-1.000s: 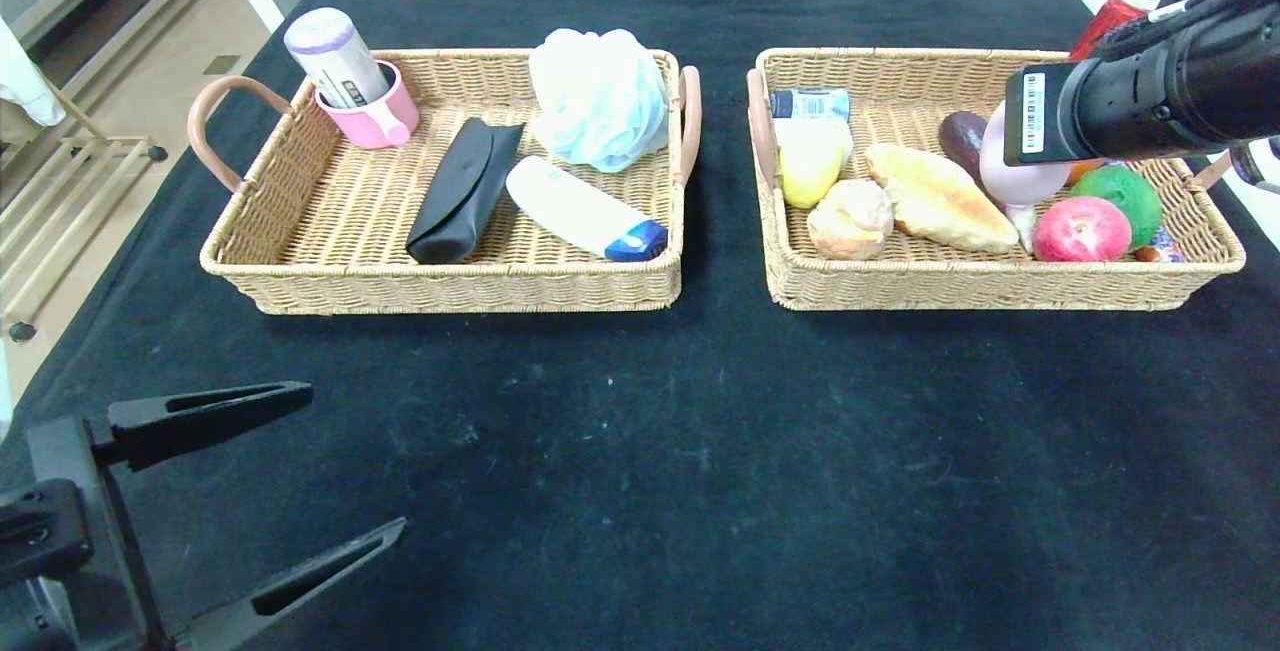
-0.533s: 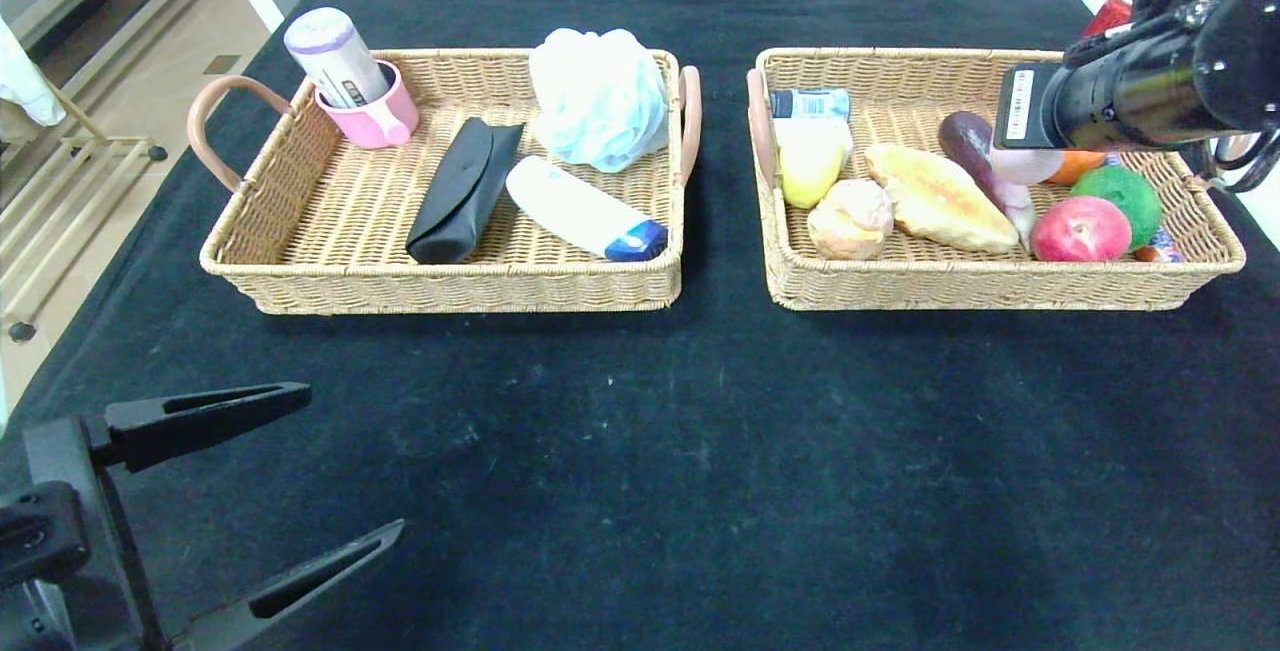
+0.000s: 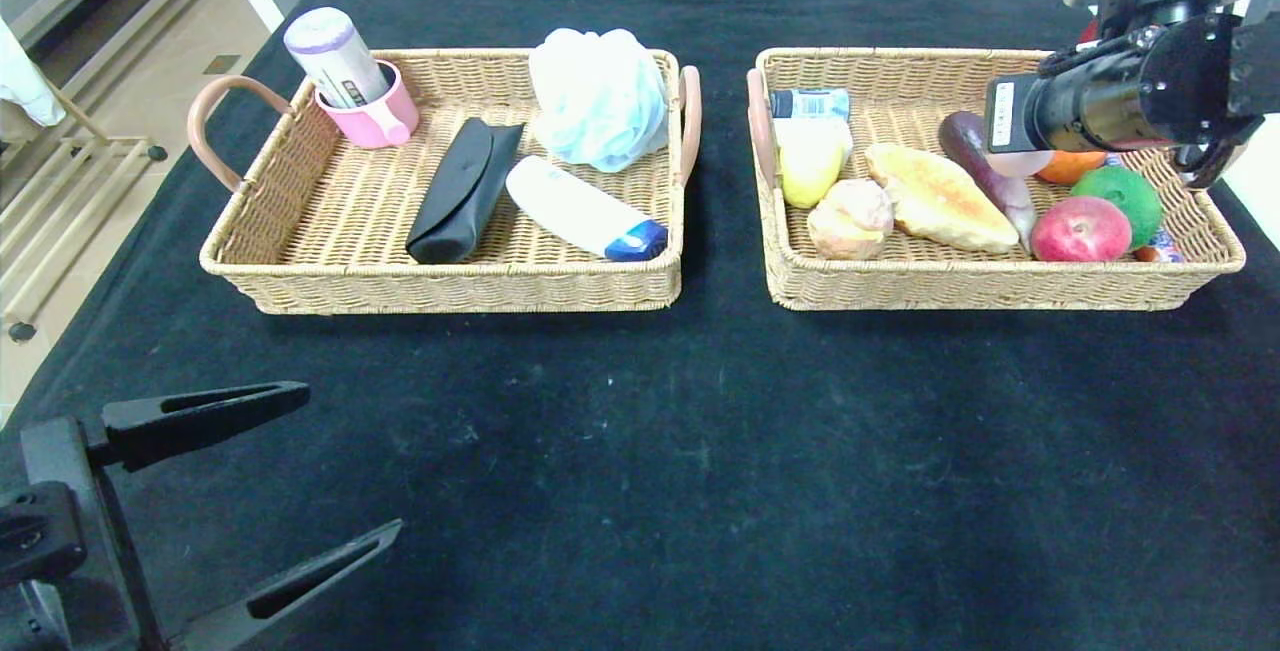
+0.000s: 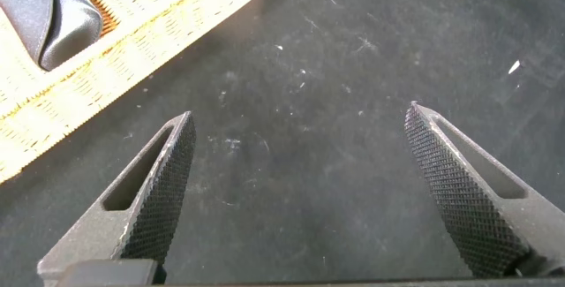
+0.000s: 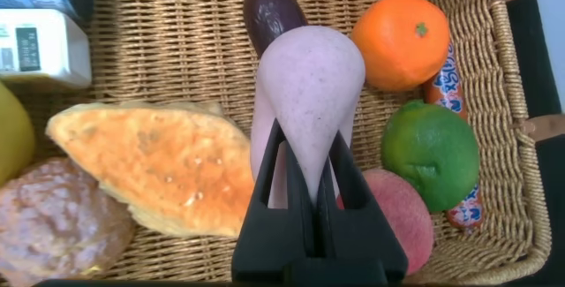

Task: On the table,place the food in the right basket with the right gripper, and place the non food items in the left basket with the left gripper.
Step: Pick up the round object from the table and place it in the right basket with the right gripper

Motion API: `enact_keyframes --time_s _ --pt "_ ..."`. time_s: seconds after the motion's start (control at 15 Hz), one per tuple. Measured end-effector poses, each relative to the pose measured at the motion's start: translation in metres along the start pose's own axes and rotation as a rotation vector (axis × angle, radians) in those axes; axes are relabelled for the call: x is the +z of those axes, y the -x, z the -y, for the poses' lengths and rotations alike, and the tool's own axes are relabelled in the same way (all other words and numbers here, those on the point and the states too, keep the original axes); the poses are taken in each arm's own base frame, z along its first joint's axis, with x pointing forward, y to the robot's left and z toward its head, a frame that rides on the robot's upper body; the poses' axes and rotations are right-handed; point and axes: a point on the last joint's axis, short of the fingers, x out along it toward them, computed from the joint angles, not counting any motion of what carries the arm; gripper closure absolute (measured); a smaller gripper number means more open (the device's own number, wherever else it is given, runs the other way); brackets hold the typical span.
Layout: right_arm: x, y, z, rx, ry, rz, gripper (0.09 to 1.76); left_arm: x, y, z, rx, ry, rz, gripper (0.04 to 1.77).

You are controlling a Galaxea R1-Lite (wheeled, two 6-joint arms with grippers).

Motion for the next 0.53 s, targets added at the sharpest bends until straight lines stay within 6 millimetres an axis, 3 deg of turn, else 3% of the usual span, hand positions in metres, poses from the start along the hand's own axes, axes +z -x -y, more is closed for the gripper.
enact_keyframes --time_s 0.53 --pt "-0.002 -0.015 0.002 -0.021 0.009 0.017 1.69 0.0 0.001 0.0 0.003 -0.007 0.004 0.09"
